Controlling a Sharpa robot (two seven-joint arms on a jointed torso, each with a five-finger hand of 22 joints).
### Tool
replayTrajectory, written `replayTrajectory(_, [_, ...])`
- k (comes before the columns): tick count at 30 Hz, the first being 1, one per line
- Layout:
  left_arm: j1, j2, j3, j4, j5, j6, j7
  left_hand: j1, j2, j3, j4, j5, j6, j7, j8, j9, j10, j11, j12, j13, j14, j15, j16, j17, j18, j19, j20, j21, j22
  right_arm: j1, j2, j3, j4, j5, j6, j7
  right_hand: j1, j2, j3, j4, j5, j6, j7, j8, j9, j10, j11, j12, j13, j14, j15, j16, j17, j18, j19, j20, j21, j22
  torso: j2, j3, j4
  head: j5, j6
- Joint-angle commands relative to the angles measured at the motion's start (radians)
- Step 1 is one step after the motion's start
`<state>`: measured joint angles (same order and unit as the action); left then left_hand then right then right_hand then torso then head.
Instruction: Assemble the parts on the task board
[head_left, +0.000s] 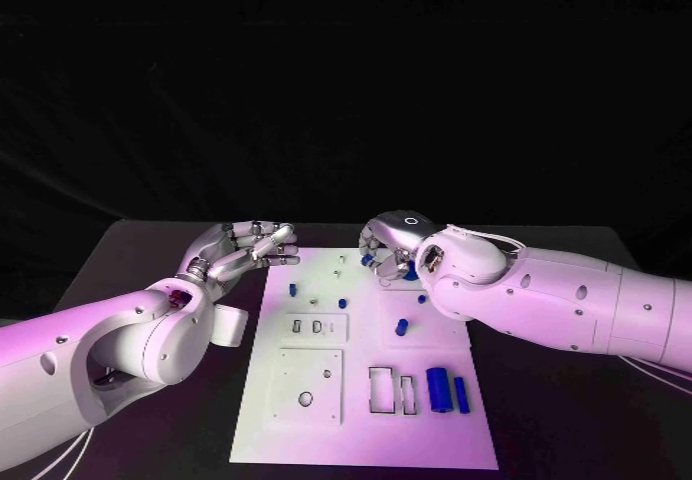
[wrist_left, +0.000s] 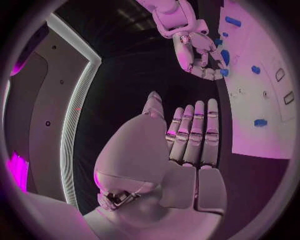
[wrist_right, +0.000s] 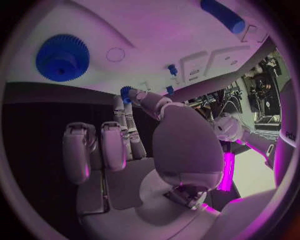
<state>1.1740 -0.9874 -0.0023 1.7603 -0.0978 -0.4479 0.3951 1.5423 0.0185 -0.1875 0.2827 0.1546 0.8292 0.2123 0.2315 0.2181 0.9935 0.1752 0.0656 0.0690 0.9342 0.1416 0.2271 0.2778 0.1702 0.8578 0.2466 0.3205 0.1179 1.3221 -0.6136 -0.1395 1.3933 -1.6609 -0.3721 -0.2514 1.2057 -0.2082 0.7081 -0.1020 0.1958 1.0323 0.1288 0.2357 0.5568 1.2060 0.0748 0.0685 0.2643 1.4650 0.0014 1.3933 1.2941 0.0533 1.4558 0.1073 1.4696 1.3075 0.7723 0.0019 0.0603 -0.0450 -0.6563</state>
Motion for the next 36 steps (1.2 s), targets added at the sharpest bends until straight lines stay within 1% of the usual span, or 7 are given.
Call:
replayTrajectory(1, [0.003,0.0,0.001,0.004,0.008,0.016,0.005,0.003,0.009,-0.009,-0.001,-0.004,-0.006,0.007,-0.006,0.001,-0.008,0.001,-0.004,-0.002,-0.006,0.002,-0.005,0.002,0.009,0.003,0.0,0.002,-0.001,0.002,0.013,0.001,-0.013,-0.033,-0.052,-0.027,-0.001,-0.008,0.004,0.0,0.006,0.009,0.001,0.005,0.001,0.007,-0.003,0.004,0.001,0.052,-0.004,0.006,0.0,-0.015,0.008,-0.002,0.004,0.11,0.002,0.0003,0.0009,0.0,-0.002])
replayTrajectory(5, [0.004,-0.001,0.001,0.007,0.01,0.016,0.005,0.003,0.009,-0.009,-0.001,-0.004,-0.006,0.007,-0.006,0.001,-0.008,0.001,-0.004,-0.002,-0.006,0.002,-0.005,0.002,0.009,0.003,0.0,0.002,-0.001,0.003,0.035,0.001,-0.033,-0.033,-0.062,-0.024,-0.002,-0.008,0.004,0.0,0.006,0.009,0.001,0.005,0.001,0.006,-0.003,0.004,0.001,0.052,-0.004,0.006,0.0,-0.015,0.009,-0.002,0.005,0.112,0.003,-0.0005,0.0036,0.0,-0.003])
replayTrajectory(13, [0.006,0.0,0.001,0.007,0.013,0.017,0.005,0.003,0.01,-0.009,-0.001,-0.004,-0.006,0.007,-0.006,0.002,-0.009,0.001,-0.003,-0.002,-0.006,0.002,-0.006,0.003,0.009,0.002,0.0,0.002,-0.001,0.003,0.08,0.001,-0.07,-0.034,-0.074,-0.016,-0.003,-0.009,0.005,0.001,0.005,0.009,0.001,0.005,0.002,0.006,-0.002,0.003,0.001,0.052,-0.004,0.007,0.001,-0.015,0.009,-0.002,0.005,0.112,0.01,-0.0032,0.0156,-0.004,-0.002])
replayTrajectory(18, [0.008,0.001,0.001,0.006,0.014,0.017,0.004,0.003,0.01,-0.009,-0.001,-0.004,-0.006,0.007,-0.006,0.002,-0.009,0.001,-0.003,-0.002,-0.006,0.002,-0.006,0.003,0.009,0.002,0.0,0.002,-0.001,0.002,0.098,0.001,-0.086,-0.033,-0.076,-0.018,-0.004,-0.009,0.005,0.002,0.005,0.009,0.001,0.005,0.002,0.005,-0.002,0.002,0.001,0.052,-0.004,0.006,-0.001,-0.015,0.009,-0.002,0.005,0.113,0.014,-0.0056,0.0191,-0.007,-0.001])
replayTrajectory(21, [0.011,0.002,0.001,0.006,0.014,0.017,0.004,0.003,0.01,-0.009,-0.001,-0.004,-0.006,0.007,-0.006,0.002,-0.009,0.001,-0.003,-0.002,-0.006,0.002,-0.006,0.003,0.009,0.002,0.0,0.002,-0.001,0.001,0.106,0.001,-0.093,-0.031,-0.072,-0.018,-0.004,-0.009,0.005,0.002,0.005,0.009,0.001,0.005,0.002,0.005,-0.002,0.002,0.001,0.052,-0.004,0.006,-0.001,-0.015,0.009,-0.002,0.005,0.113,0.016,-0.0068,0.0202,-0.008,-0.001])
replayTrajectory(28, [0.019,0.005,0.001,0.004,0.014,0.018,0.004,0.003,0.01,-0.009,-0.001,-0.004,-0.006,0.007,-0.006,0.002,-0.009,0.001,-0.003,-0.002,-0.006,0.002,-0.006,0.003,0.009,0.002,0.0,0.002,-0.001,-0.003,0.121,0.001,-0.11,-0.026,-0.054,-0.014,-0.005,-0.009,0.005,0.002,0.005,0.008,0.001,0.004,0.002,0.004,-0.002,0.002,0.001,0.052,-0.004,0.006,-0.001,-0.015,0.009,-0.002,0.006,0.113,0.017,-0.0068,0.0217,-0.003,-0.004])
replayTrajectory(36, [0.024,0.002,0.001,0.005,0.014,0.018,0.003,0.003,0.01,-0.009,-0.001,-0.004,-0.006,0.007,-0.006,0.002,-0.009,0.001,-0.003,-0.002,-0.006,0.002,-0.006,0.003,0.009,0.002,0.0,0.002,-0.001,-0.005,0.121,0.001,-0.121,-0.027,-0.027,-0.021,-0.007,-0.009,0.006,0.004,0.004,0.008,0.001,0.004,0.002,0.004,-0.002,0.001,0.001,0.051,-0.004,0.005,-0.003,-0.015,0.009,-0.002,0.005,0.112,0.017,-0.007,0.0198,-0.001,-0.007])
